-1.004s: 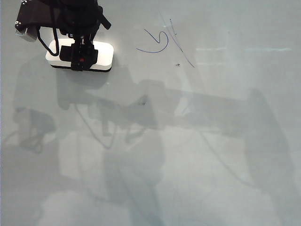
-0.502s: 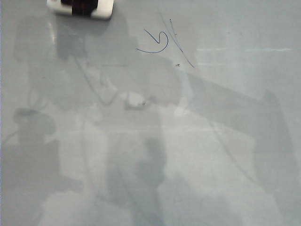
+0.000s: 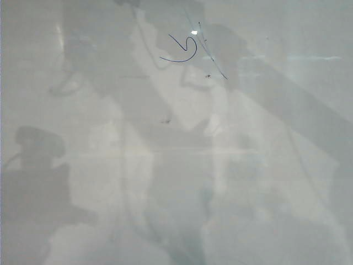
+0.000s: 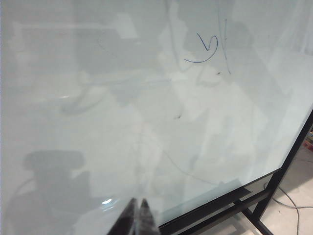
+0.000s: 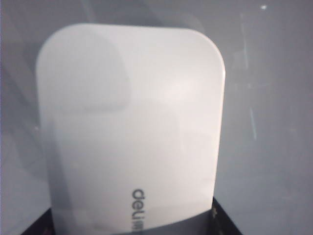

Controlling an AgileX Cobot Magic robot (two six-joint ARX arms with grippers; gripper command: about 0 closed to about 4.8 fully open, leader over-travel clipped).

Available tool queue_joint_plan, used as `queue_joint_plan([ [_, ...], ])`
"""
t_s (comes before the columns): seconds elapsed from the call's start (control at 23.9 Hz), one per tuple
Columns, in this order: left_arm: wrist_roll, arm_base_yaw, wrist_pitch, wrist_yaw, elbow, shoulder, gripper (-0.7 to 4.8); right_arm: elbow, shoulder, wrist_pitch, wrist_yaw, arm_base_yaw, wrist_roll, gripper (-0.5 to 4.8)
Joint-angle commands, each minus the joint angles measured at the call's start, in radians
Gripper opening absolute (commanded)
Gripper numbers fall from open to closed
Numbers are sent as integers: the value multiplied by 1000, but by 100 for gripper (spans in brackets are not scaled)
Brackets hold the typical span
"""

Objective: Grab the whiteboard eraser that is attached to the surface of the whiteboard and use it to clean the writing on the whiteboard.

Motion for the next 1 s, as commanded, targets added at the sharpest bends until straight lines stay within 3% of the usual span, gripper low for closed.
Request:
queue_joint_plan([
  [0.04,4,0,10,0,1,1,-2,-1,-42,-240,-33,-16,125,154],
  [0.13,4,0,10,1,1,1,-2,-6,-73,-374,-49,-33,205,147],
  [0.25,4,0,10,1,1,1,-2,-17,-98,-445,-51,-51,243,147],
  [0.5,4,0,9,0,1,1,-2,-88,-186,-460,-94,-108,229,143],
  [1.0,4,0,10,0,1,1,-2,-304,-459,-460,-119,-106,208,120],
])
